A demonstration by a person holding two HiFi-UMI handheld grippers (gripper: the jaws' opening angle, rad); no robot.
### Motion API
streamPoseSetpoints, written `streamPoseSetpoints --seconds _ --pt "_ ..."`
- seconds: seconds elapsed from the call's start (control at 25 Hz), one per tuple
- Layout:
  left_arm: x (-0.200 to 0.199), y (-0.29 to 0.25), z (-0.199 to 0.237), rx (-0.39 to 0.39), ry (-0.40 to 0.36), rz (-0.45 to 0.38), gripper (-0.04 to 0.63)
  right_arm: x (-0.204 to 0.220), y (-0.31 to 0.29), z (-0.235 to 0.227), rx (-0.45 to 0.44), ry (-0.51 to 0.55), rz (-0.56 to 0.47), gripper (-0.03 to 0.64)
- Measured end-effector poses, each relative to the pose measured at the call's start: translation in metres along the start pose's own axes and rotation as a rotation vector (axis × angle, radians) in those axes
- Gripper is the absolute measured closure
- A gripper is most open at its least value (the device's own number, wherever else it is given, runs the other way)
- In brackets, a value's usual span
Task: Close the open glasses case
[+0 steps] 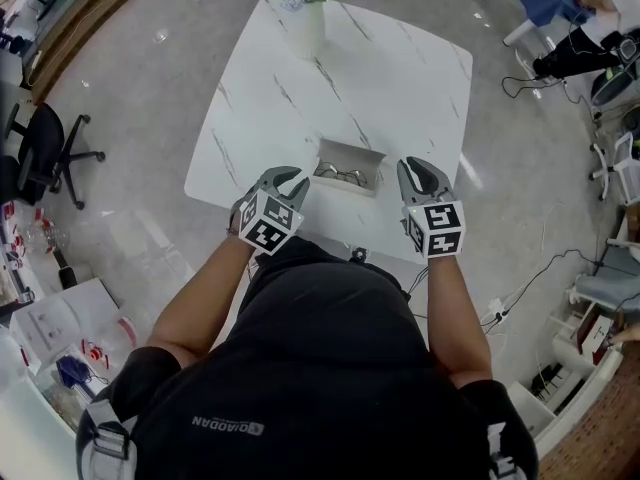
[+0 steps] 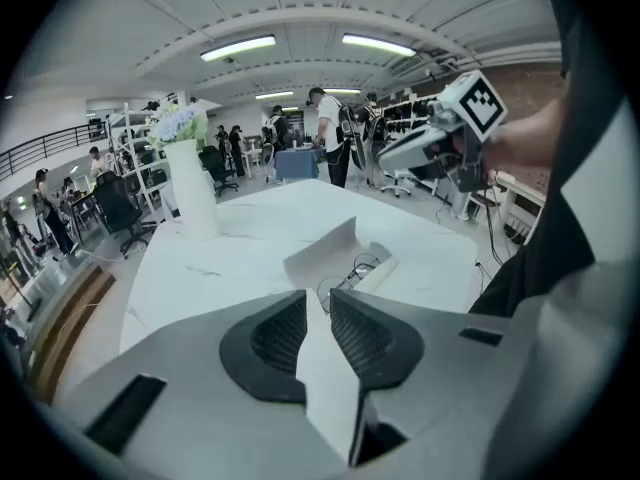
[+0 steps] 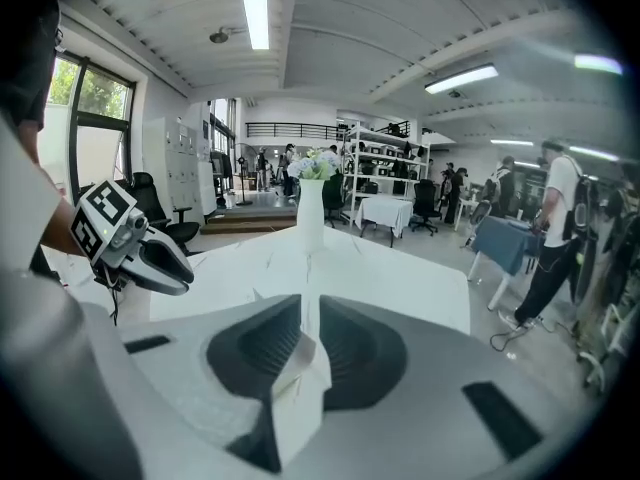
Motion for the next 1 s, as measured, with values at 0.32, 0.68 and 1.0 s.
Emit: streamPoseSetpoints --seconds 0.32,0.68,1.0 --pt "0.024 -0.034 -0.003 0.021 -0.024 0.099 0.518 0.021 -0.021 -0.004 0.010 -0.017 0.063 0.560" --pt "0.034 -0.061 -0.007 0.044 -0.063 0.160 0.518 0.040 -0.035 -0.006 0.002 -0.017 0.132 0.560" --pt "0.031 -0.070 -0.008 0.064 -0.108 0.178 0.518 0.036 -0.039 -0.006 -0.014 0.005 0.142 0.560"
Point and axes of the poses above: the fingertips, and each gripper's own axes: y backward along the fingers, z to its left, x out of its underside, the point moved 8 cm from there along y, backward along the fingers, and after that the axes turned 2 degrees about x, right-handed, at the moved point
